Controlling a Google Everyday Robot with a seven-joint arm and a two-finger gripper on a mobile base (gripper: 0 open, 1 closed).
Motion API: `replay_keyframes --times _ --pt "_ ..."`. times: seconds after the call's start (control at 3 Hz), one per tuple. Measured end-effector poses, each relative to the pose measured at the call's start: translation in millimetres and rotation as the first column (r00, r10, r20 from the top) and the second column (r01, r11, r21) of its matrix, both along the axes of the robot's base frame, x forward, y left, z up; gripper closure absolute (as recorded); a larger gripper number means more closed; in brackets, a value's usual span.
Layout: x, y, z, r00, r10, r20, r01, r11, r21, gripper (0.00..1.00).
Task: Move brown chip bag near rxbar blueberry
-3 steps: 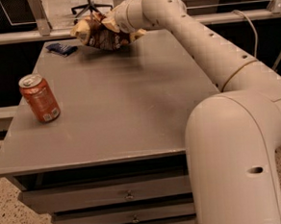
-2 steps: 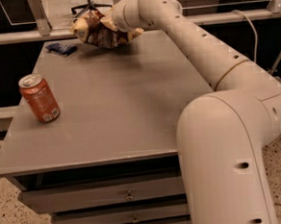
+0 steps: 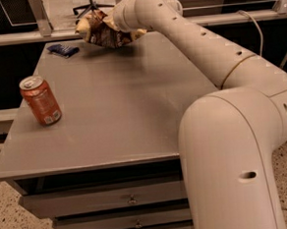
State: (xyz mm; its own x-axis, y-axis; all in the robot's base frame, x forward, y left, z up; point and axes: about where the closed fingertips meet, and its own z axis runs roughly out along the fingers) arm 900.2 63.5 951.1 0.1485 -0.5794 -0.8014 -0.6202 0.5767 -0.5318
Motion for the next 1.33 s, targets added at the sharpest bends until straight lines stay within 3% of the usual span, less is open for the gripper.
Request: replay_keyframes --times 0.67,1.0,1.33 --pt "-19.4 -7.5 -1.6 0.9998 -0.01 -0.02 0.01 1.0 -0.003 0.0" --pt "-36.5 -22.9 1.7 0.9997 -0.006 -0.025 0.007 1.0 0.013 0.0" --pt "-68.2 -81.0 9.9 0.9988 -0.04 -0.027 0.041 0.999 0.013 0.0"
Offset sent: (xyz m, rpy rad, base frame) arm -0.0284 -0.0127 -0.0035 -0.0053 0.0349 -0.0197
